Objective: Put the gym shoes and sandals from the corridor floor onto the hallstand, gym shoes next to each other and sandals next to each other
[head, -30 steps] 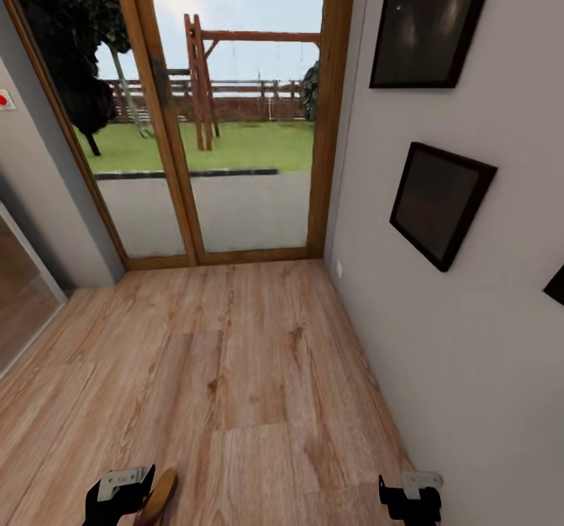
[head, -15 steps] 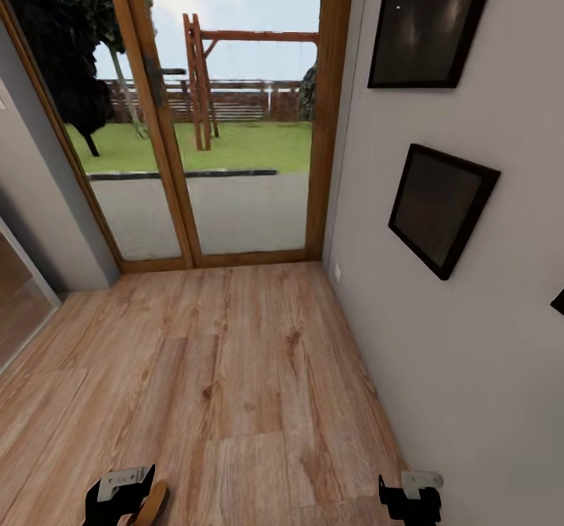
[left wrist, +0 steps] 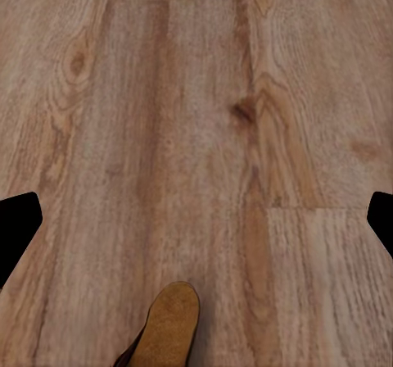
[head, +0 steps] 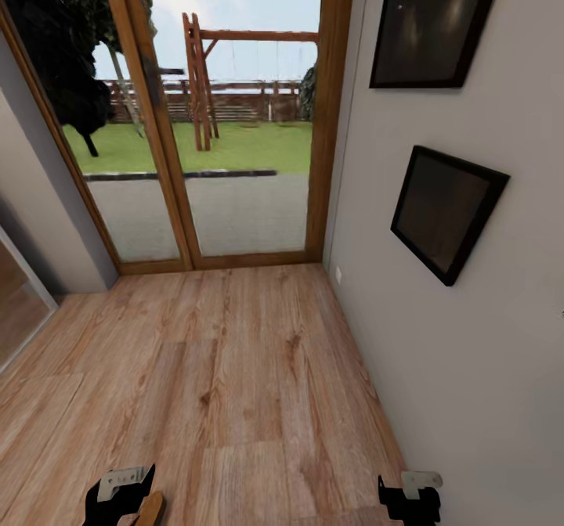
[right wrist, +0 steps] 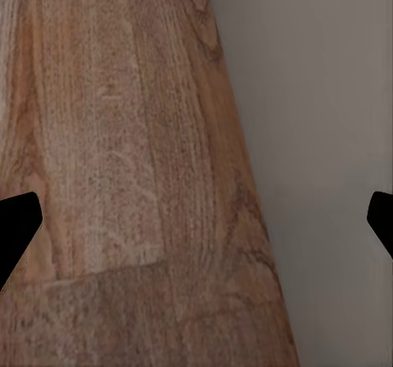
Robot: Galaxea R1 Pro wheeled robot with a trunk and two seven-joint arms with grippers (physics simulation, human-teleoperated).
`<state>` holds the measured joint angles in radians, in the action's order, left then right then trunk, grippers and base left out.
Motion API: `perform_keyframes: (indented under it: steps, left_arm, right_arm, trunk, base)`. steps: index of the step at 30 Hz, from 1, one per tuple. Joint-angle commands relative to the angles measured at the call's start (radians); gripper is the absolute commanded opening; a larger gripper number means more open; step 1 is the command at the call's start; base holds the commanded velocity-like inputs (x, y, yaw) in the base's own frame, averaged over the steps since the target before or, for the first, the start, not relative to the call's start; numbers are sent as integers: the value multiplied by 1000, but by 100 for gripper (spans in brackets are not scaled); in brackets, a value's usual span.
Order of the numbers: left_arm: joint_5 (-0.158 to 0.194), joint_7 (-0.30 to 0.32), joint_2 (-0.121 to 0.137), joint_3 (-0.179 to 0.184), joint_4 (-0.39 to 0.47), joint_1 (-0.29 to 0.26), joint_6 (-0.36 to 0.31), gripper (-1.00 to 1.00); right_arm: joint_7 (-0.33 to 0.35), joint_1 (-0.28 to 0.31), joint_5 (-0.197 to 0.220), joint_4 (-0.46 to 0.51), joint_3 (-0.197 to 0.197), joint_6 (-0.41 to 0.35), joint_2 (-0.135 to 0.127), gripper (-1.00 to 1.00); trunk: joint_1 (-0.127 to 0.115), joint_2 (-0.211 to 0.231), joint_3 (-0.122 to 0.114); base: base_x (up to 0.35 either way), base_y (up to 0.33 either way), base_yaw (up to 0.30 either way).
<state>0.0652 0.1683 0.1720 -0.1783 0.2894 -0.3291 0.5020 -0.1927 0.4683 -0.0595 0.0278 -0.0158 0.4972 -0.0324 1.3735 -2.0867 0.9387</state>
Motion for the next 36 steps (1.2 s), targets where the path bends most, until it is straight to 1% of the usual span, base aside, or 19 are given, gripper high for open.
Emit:
perform_keyframes:
  steps: [1, 5, 15, 24, 36]
  left_arm:
    - [7, 10, 0, -4, -1, -1, 1, 100]
    - [7, 10, 0, -4, -1, -1, 2, 100]
    - [7, 10, 0, -4, -1, -1, 2, 100]
    - [7, 10, 0, -4, -1, -1, 2, 100]
    - [8, 9, 0, -4, -1, -1, 3, 100]
  right_arm:
    - [-7, 0, -6, -1, -1, 1, 0, 100]
    - [-7, 1, -6, -1, -1, 1, 0, 100]
    - [-7, 1, -6, -2, -1, 1, 0, 100]
    - [-7, 1, -6, -2, -1, 1, 0, 100]
    - [-7, 1, -6, -2, -1, 1, 0, 100]
  trunk:
    - [0, 0, 1]
    - [0, 0, 1]
    - [0, 0, 1]
    - [0, 0, 1]
    - [0, 0, 1]
  base:
    - [265, 0, 0]
    - [191, 0, 0]
    - [66, 0, 0]
    - [250, 0, 0]
    - [73, 0, 0]
